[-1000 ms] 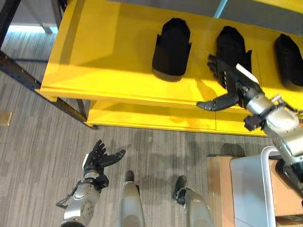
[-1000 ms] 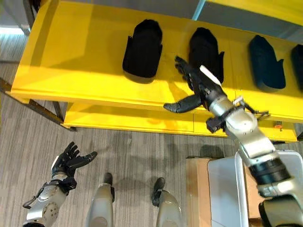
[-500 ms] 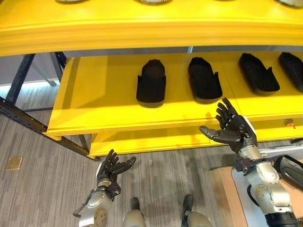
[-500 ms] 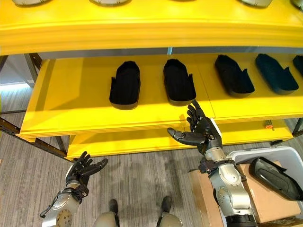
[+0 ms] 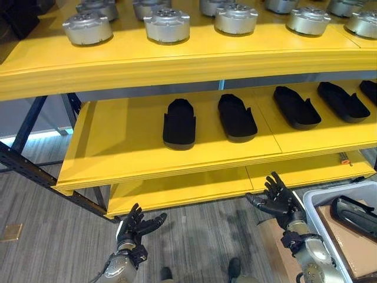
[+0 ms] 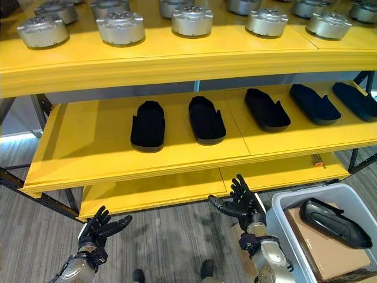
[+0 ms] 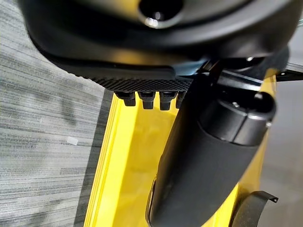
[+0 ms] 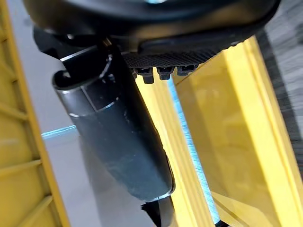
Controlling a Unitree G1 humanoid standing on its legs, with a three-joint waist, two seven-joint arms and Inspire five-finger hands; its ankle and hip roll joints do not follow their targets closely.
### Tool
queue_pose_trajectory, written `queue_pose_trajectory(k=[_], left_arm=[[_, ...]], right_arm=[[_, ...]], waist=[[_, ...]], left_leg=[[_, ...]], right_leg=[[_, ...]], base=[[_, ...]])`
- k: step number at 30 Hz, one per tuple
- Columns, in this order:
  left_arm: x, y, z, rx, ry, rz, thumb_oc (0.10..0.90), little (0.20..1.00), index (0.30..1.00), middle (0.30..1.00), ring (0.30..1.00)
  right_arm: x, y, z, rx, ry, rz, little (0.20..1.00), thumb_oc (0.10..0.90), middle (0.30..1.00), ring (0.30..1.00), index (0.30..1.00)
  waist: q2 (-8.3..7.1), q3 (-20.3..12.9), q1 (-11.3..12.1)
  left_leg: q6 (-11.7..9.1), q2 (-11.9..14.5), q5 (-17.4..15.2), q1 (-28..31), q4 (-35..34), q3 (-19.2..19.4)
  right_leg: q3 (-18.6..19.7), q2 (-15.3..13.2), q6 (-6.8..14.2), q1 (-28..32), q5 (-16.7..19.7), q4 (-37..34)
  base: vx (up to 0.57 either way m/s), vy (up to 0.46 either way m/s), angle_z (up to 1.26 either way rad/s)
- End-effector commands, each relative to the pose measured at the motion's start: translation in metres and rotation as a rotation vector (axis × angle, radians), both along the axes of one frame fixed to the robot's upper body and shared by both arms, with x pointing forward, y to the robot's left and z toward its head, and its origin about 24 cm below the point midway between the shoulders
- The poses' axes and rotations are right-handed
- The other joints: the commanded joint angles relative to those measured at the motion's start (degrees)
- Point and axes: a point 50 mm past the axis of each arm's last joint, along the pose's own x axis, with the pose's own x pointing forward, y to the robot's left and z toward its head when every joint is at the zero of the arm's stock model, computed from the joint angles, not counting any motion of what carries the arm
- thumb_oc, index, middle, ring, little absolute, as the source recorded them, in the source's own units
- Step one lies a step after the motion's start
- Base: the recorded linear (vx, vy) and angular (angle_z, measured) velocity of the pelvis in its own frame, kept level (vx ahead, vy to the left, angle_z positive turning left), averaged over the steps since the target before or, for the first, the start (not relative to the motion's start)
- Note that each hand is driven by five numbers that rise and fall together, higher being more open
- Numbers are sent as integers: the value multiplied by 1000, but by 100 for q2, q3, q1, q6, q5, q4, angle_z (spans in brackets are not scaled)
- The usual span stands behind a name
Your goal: Move parts from the plastic box to the shelf.
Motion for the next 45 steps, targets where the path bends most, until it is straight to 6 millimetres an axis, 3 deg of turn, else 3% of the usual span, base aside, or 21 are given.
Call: queue_pose_trajectory(k=[1, 4, 15, 25, 31, 36, 37, 39, 41, 42, 44, 45], left_arm=[[20, 13, 24, 86, -151, -11, 900, 1000, 1000, 1000, 1000], [21, 9, 23, 85, -150, -17, 900, 1000, 1000, 1000, 1000], [21, 10, 25, 94, -159, 15, 900, 1000, 1000, 1000, 1000], [43, 19, 55, 214, -288, 10, 900, 1000, 1000, 1000, 1000], [59, 28, 79, 400, -357, -52, 900, 1000, 1000, 1000, 1000], [69, 44, 115, 747, -422, -106, 900, 1000, 1000, 1000, 1000], [69, 44, 115, 748, -422, -106, 900, 1000, 1000, 1000, 1000], [77, 48, 136, 940, -464, -138, 900, 1000, 1000, 1000, 1000], [81, 48, 142, 996, -479, -156, 900, 1000, 1000, 1000, 1000], [87, 51, 155, 1131, -496, -184, 900, 1000, 1000, 1000, 1000], [89, 51, 158, 1174, -500, -196, 900, 1000, 1000, 1000, 1000], [95, 53, 167, 1291, -502, -233, 900, 1000, 1000, 1000, 1000]], right_arm=[[16, -8, 44, -70, -236, -17, 1000, 900, 1000, 1000, 1000], [15, -5, 35, -36, -202, -26, 1000, 900, 1000, 1000, 1000], [9, 5, 21, 4, -153, -19, 1000, 900, 1000, 1000, 1000], [9, 8, 21, 29, -164, -27, 1000, 900, 1000, 1000, 1000], [6, 5, 20, 28, -165, -29, 1000, 900, 1000, 1000, 1000], [0, -3, 19, 20, -165, -53, 1000, 900, 1000, 1000, 1000], [0, -3, 19, 21, -165, -53, 1000, 900, 1000, 1000, 1000], [-3, -7, 19, 26, -173, -58, 1000, 900, 1000, 1000, 1000], [-4, -8, 18, 24, -168, -58, 1000, 900, 1000, 1000, 1000], [-6, -10, 18, 26, -170, -51, 1000, 900, 1000, 1000, 1000], [-6, -10, 19, 25, -172, -49, 1000, 900, 1000, 1000, 1000], [-7, -12, 19, 27, -173, -41, 1000, 900, 1000, 1000, 1000]], waist=[[16, -246, -24], [90, -255, -48], [131, -237, -82], [75, -196, -147], [60, -174, -248], [51, -180, -303], [47, -181, -301], [46, -182, -339], [48, -183, -347], [47, -175, -376], [49, -167, -386], [56, -148, -427]], left_leg=[[-331, 735, 686, -401, -423, -301], [-360, 780, 728, -326, -480, -276], [-379, 807, 758, -218, -625, -137], [-371, 781, 693, -149, -617, 61], [-368, 784, 653, -111, -590, 186], [-379, 775, 634, -73, -613, 284], [-379, 774, 634, -72, -614, 287], [-392, 761, 630, -81, -614, 328], [-397, 762, 632, -86, -614, 340], [-401, 760, 630, -99, -606, 346], [-401, 762, 630, -105, -601, 348], [-405, 767, 632, -121, -592, 368]], right_leg=[[78, -392, 547, 586, -1081, 400], [77, -348, 532, 673, -1085, 312], [128, -365, 567, 705, -944, 101], [277, -444, 619, 605, -822, 37], [408, -450, 636, 507, -791, 47], [444, -485, 659, 480, -767, 25], [446, -487, 660, 479, -767, 25], [469, -505, 677, 441, -736, 14], [468, -511, 684, 424, -730, 16], [483, -520, 695, 392, -721, 19], [495, -526, 701, 380, -716, 22], [513, -536, 714, 350, -695, 20]], base=[[0, 0, 0], [0, 0, 0], [1, 1, 0], [6, 14, -9], [15, 17, -12], [13, 15, -10], [0, 0, 0], [17, 23, -4], [6, 8, -2], [0, 0, 0], [0, 0, 0], [0, 0, 0]])
